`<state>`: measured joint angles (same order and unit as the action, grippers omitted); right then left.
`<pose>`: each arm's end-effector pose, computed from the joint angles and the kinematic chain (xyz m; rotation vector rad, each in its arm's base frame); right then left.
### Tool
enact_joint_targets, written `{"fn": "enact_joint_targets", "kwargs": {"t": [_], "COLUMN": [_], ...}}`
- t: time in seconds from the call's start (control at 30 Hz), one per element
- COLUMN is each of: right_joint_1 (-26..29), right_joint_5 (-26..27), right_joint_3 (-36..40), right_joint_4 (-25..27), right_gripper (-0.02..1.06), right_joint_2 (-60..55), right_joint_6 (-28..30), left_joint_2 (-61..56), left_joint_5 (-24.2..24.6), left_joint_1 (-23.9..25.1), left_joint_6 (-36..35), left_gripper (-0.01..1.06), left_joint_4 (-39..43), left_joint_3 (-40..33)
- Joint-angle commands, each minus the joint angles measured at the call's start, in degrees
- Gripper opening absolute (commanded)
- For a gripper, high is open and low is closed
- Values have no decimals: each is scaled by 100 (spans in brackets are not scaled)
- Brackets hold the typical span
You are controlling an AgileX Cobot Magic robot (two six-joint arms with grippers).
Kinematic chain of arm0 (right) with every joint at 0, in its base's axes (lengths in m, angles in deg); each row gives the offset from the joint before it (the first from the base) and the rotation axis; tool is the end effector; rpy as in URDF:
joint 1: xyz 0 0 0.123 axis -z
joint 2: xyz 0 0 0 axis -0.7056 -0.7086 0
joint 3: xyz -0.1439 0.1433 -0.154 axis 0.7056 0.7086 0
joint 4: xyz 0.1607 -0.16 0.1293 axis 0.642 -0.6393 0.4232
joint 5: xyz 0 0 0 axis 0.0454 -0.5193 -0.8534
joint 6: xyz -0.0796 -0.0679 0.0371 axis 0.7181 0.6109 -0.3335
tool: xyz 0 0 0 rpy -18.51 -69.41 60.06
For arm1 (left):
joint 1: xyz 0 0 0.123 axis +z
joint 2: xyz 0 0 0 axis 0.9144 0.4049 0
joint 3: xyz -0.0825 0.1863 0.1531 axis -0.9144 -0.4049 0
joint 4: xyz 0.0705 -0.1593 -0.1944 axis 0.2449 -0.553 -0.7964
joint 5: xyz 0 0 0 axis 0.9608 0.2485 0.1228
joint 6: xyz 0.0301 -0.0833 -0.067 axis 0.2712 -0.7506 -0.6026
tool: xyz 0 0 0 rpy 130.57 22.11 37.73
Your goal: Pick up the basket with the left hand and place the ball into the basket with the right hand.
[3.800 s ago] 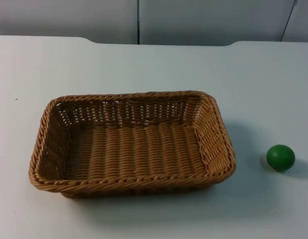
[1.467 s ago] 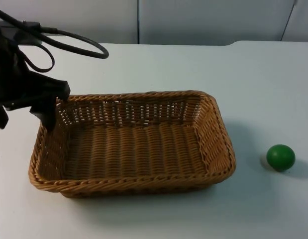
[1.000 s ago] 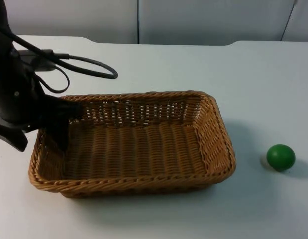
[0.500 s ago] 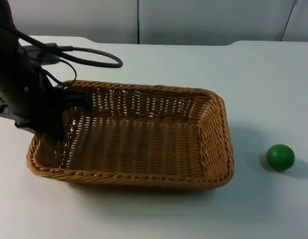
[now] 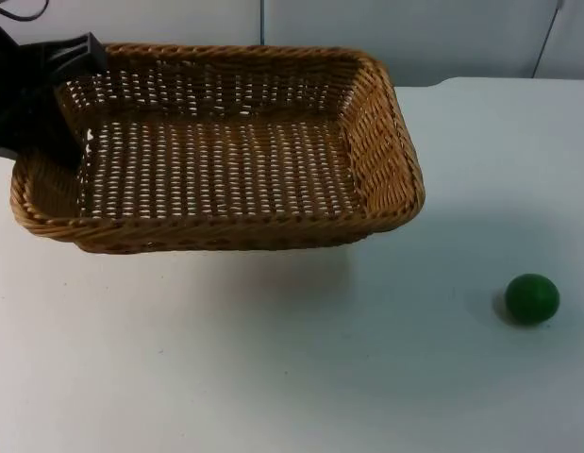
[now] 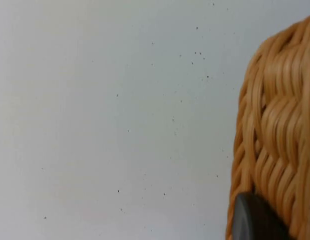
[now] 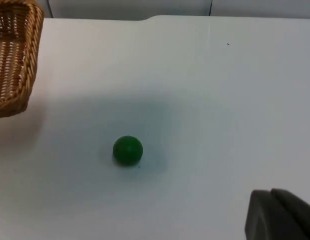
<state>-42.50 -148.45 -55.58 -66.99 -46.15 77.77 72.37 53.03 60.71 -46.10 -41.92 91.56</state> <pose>0.0488 0.0038 0.2753 -0.0715 2.0575 -0.0210 0.3496 -0.0670 0.1400 -0.2151 2.7509 -0.5343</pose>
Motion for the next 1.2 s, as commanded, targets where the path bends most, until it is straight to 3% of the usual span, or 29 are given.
{"fn": "enact_joint_targets", "kwargs": {"t": [0.0, 1.17], "right_joint_1": [-19, -19], "right_joint_5": [61, 72], "right_joint_3": [32, 32], "right_joint_4": [-8, -9], "right_gripper": [0, 0], "right_joint_2": [24, 24], "right_joint_6": [-20, -18], "left_joint_2": [-74, -74], "left_joint_5": [170, 108], "left_joint_1": [104, 100], "left_joint_6": [60, 60], "left_gripper": [0, 0], "left_joint_4": [-244, -244], "left_joint_3": [0, 0]}}
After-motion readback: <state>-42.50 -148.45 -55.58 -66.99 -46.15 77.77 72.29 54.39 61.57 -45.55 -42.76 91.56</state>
